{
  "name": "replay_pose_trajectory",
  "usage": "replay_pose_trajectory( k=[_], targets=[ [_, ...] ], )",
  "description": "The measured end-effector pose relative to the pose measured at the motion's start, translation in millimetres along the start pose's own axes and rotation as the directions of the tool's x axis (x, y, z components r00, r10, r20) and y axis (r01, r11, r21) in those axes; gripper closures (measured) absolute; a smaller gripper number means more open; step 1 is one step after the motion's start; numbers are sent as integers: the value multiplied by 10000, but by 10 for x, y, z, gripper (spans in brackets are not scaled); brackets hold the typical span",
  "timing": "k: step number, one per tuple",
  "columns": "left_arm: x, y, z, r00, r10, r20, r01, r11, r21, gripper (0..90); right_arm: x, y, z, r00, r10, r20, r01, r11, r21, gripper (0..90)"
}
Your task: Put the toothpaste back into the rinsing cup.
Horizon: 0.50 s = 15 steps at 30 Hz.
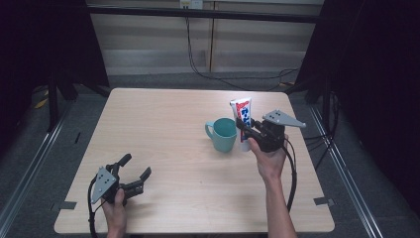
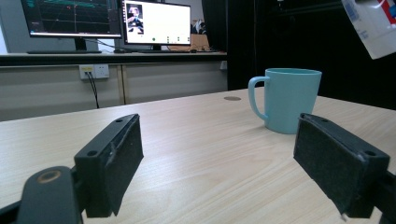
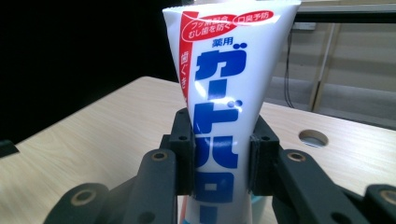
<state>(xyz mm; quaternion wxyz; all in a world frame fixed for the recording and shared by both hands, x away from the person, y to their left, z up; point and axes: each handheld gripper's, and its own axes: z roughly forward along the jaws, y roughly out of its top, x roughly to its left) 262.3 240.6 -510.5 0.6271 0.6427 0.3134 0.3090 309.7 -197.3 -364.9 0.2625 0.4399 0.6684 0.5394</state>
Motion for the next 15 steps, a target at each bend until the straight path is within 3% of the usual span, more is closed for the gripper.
replay_pose_trajectory(
  k=[11,15],
  targets=[
    [1,0,0,10000,4,8,-4,10000,-1,156,6,153,176,9997,191,-168,-192,9998,-49,689],
    [-3,-2,2,10000,-23,-18,23,10000,-33,156,-11,239,231,10000,39,-51,-39,10000,62,688]
  ],
)
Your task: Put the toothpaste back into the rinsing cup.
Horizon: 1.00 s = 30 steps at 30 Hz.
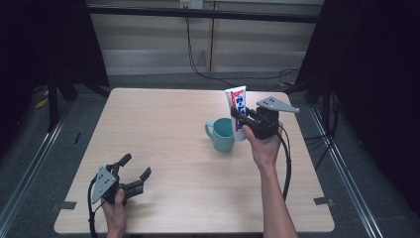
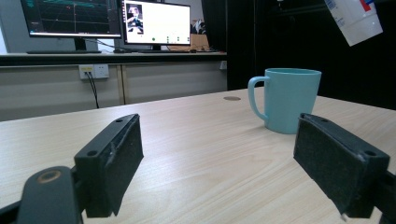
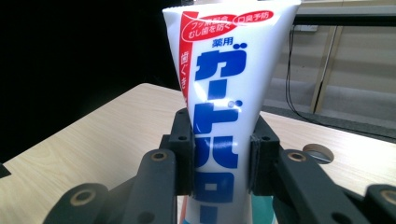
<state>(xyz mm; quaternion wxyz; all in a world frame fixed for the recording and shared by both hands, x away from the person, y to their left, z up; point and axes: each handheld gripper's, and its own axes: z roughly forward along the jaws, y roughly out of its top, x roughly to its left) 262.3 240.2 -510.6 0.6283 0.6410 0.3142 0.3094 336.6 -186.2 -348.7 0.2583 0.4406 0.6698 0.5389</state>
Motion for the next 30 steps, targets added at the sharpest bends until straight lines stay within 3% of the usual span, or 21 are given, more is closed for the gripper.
replay_pose_trajectory(
  k=[4,14,20,30],
  targets=[
    [-2,0,1,10000,-24,28,24,10000,-1,156,-14,8,60,10000,-22,-43,23,9997,241,687],
    [-2,-1,2,10000,-37,35,37,10000,-9,156,-51,47,166,10000,65,-69,-63,9996,275,687],
    [1,1,-1,10000,9,6,-9,10000,24,156,16,72,211,9994,-332,-90,336,9980,529,686],
    [-4,0,2,10000,-64,35,64,10000,-18,156,-26,82,372,9997,-245,21,243,9970,730,685]
  ],
)
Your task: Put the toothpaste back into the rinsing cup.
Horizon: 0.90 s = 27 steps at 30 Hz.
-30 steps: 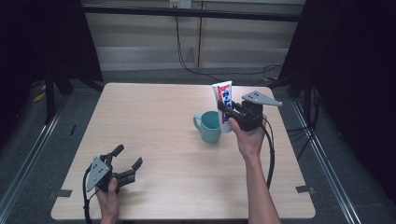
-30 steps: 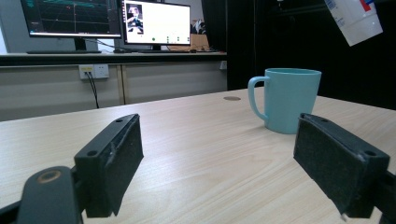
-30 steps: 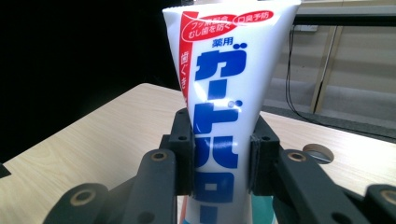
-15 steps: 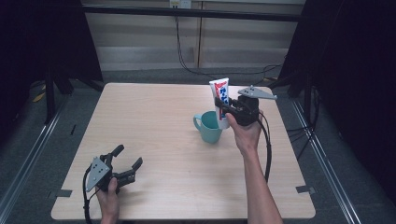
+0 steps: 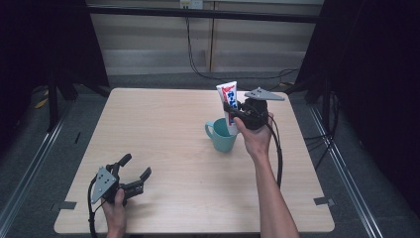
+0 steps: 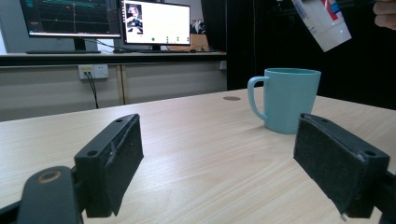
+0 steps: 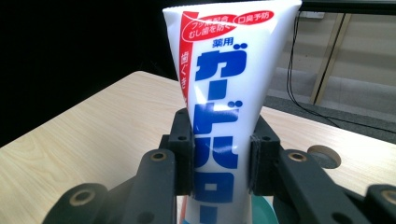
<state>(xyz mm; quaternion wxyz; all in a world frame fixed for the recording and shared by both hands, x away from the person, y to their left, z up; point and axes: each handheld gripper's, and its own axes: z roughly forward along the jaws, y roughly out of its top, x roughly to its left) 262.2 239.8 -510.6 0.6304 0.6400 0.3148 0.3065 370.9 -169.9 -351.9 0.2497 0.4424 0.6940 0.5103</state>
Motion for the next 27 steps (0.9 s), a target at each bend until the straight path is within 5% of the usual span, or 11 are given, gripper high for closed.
replay_pose_trajectory(
  k=[27],
  targets=[
    [2,-1,-10,10000,56,76,-57,10000,13,156,-125,-82,393,9997,245,-39,-241,9975,659,678]
  ],
)
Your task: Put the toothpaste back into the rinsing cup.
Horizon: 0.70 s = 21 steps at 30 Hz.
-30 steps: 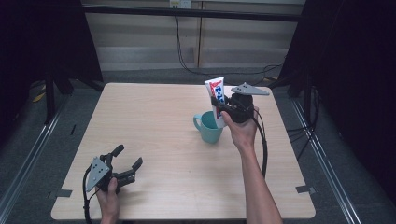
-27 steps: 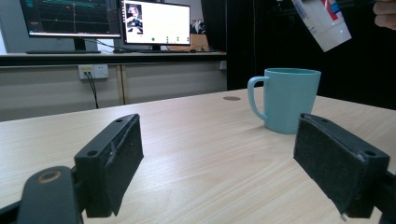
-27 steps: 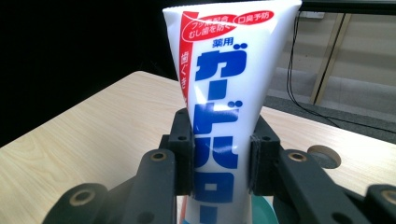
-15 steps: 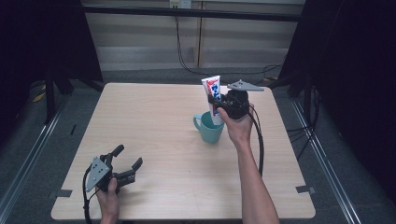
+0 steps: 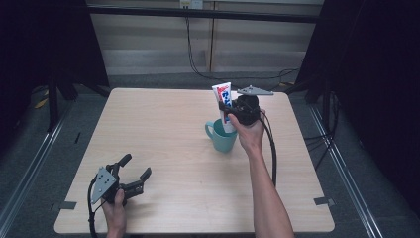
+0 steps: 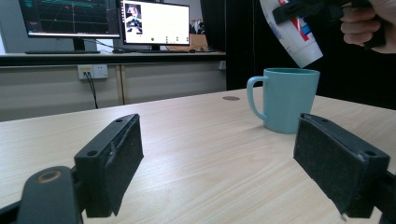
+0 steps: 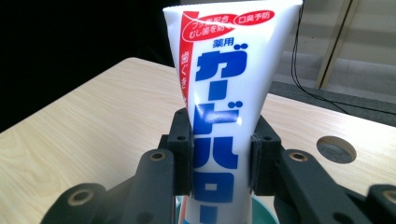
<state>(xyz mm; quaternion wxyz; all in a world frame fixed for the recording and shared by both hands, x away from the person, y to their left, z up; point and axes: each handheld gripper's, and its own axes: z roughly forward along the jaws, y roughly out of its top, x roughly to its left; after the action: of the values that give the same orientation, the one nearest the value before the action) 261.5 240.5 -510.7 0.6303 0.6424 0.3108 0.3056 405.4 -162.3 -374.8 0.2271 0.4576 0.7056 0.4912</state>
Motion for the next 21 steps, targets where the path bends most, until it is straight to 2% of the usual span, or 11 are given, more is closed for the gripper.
replay_pose_trajectory(
  k=[9,14,16,21],
  targets=[
    [2,0,-1,10000,-25,-19,25,10000,-14,156,6,-101,108,9998,-159,-86,161,9994,291,675],
    [5,1,-1,10000,39,-20,-39,10000,10,156,-10,-178,140,9999,-126,53,123,9991,405,674],
    [5,1,-1,10000,29,-25,-29,10000,11,156,-13,-202,169,9998,-198,56,194,9978,638,673],
    [5,1,-1,10000,27,-29,-27,10000,9,156,-26,-244,196,9999,-94,37,91,9978,660,671]
  ],
)
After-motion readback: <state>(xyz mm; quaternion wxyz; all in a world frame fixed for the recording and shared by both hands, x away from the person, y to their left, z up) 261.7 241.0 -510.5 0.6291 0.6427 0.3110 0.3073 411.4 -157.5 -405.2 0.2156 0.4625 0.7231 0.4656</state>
